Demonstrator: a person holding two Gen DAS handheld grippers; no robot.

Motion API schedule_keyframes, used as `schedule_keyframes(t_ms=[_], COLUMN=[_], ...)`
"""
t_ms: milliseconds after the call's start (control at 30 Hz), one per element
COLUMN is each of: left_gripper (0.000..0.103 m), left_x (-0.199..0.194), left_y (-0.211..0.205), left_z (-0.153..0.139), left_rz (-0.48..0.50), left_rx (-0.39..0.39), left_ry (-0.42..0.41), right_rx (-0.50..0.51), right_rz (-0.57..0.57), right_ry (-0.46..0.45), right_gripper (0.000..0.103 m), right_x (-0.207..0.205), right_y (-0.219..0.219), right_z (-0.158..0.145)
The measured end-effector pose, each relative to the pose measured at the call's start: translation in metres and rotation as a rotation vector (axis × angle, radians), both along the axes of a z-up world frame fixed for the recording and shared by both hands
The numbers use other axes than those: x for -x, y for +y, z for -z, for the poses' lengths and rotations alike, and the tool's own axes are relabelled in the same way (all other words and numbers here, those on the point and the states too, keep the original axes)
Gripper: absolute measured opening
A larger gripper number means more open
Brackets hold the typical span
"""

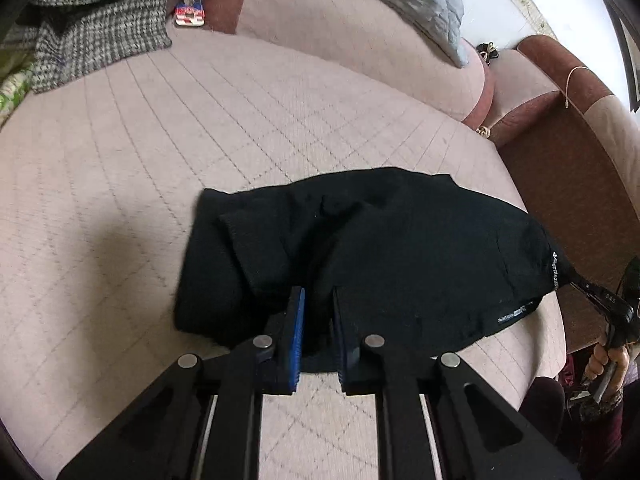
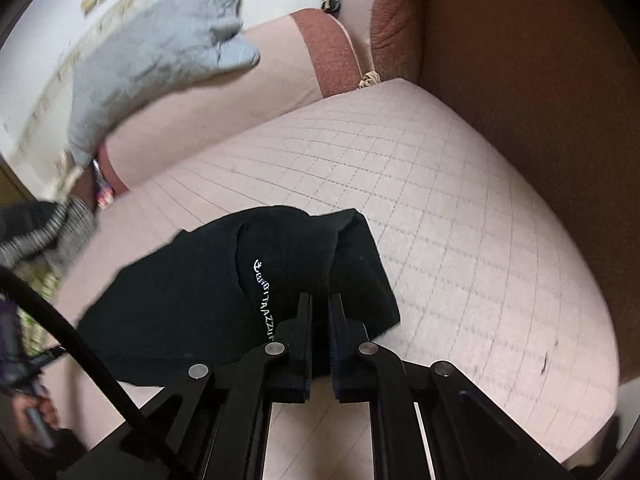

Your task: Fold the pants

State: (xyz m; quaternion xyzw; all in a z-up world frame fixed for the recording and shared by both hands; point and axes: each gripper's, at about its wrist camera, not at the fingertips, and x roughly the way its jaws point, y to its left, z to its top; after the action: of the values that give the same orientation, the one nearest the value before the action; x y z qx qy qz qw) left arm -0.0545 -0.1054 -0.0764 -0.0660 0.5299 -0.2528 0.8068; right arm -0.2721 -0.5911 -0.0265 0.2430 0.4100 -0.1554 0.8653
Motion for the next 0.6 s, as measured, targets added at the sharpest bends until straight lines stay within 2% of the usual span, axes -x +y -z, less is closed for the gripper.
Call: schedule_keyframes(t_ms=[100,200,267,300,333,367,400,433,533,600], left_gripper=[0.014,0.025,0.025,0.026,0.033,0.039,0.051,0.055,0.056,0.060], left_x=[0.000,-0.005,-0.005,-0.004,-0.003,0.000,0.002,0.003,0.003,-0.001], left_y=[0.009,0.019,0.030,0.035,0.039,0.046,0.051,0.057,0.075,0.084], left_z=[0.005,0.020,0.021,0.019,0.015,0.010,0.006,0.002,-0.010,-0.013], left_rz=[-0.029,-0.075,-0.115,-0.128,-0.146,-0.173,-0.192,-0.213,-0.270,-0.323], left_rx=[-0.029,-0.015,0.020,0.031,0.036,0.037,0.041,0.046,0.051,0.086], left_ry=[0.028,0.084,0.092,0.085,0.072,0.049,0.034,0.016,-0.034,-0.047], right_rx=[-0.041,-0.058,0.017,0.036,0.025,0.005,0.004,0.027,0.102,0.099], right_rz=[0.035,0.108,0.226,0.261,0.277,0.289,0.305,0.314,0.257,0.179], right_ry=[0.014,0.096,0.218,0.235,0.217,0.179,0.137,0.117,0.077,0.039], right_gripper=[0.007,0.008,0.013,0.014,0.014,0.020,0.025,0.034,0.035,0.035], right_x=[0.017,0.021,0.020,0.023,0.027,0.033,0.041,0.045,0.039,0.021], right_y=[-0.009,-0.024,-0.034,-0.037,-0.039,-0.038,-0.034,-0.029,-0.007,0.013], right_z=[0.007,0.031,0.049,0.052,0.053,0.050,0.044,0.039,0.019,0.008])
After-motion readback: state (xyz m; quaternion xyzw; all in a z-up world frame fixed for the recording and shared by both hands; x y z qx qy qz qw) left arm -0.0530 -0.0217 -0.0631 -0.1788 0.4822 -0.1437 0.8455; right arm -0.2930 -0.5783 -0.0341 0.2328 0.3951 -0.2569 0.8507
